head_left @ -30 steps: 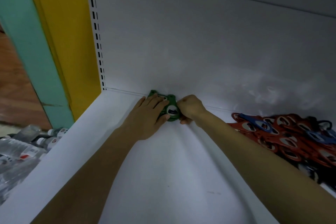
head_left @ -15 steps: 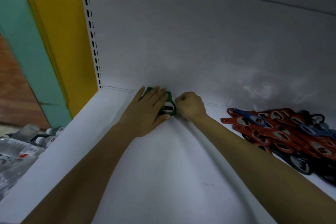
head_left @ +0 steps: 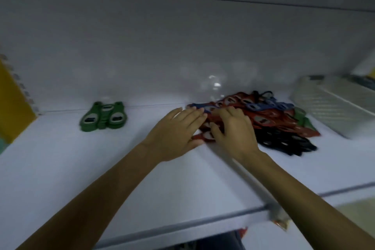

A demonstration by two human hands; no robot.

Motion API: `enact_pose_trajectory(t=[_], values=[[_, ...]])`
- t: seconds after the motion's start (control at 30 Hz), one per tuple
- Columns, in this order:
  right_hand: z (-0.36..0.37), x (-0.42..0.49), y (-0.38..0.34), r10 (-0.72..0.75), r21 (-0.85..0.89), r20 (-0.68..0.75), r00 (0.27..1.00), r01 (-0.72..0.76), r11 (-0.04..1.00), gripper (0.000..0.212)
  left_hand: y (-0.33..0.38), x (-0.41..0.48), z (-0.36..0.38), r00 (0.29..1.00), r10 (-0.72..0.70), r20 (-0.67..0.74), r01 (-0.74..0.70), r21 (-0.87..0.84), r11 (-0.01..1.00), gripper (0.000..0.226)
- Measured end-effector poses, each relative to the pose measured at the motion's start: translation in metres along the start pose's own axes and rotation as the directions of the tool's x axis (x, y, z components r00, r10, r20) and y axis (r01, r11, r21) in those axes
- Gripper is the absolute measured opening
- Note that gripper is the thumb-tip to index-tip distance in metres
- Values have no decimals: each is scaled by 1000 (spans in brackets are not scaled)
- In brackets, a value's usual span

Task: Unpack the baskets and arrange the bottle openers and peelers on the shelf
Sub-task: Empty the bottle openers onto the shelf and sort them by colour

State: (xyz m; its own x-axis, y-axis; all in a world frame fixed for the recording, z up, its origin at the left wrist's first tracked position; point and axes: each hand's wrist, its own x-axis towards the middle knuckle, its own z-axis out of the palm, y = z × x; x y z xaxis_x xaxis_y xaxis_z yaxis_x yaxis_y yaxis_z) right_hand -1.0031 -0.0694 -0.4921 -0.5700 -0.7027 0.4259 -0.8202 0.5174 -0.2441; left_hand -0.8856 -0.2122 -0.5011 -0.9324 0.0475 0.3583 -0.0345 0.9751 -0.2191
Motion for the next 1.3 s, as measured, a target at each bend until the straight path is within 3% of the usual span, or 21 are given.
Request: enact_pose_trajectory(t=[0.17,0.3,0.5,0.7,0.77,0.87,1.0,1.1,1.2,1.3], values=[[-48,-38,107,269,48,-135,954,-265,963,25,90,94,16,994,56,-99,-80,-259,962,67],[-64,-72,179,459,136,-150,876,-441,887,25,161,150,24,992,-13,-123,-56,-547,835,65],[-61,-60,227,545,177,-156,824,-519,836,28,183,171,49,987,-30,-160,-37,-401,915,51],[-53,6,241,681,19,73,728,-684,729,66,179,170,58,962,-27,-273,-103,-452,886,41],[-49,21,243,689,-16,169,705,-697,717,67,175,169,59,965,-19,-260,-111,-477,872,38],[-44,37,246,685,66,299,664,-731,680,61,171,169,57,969,-46,-245,-98,-543,834,39],[-46,46,253,700,120,354,619,-773,623,59,162,175,53,950,-205,-235,-63,-789,612,31],[-46,50,254,704,171,339,624,-777,606,45,155,180,51,919,-380,-108,12,-954,300,9],[-45,52,253,723,119,291,627,-773,623,43,149,183,48,890,-447,90,92,-996,-18,15],[-49,48,252,728,166,200,656,-755,635,26,145,182,46,875,-453,170,74,-972,-221,13]])
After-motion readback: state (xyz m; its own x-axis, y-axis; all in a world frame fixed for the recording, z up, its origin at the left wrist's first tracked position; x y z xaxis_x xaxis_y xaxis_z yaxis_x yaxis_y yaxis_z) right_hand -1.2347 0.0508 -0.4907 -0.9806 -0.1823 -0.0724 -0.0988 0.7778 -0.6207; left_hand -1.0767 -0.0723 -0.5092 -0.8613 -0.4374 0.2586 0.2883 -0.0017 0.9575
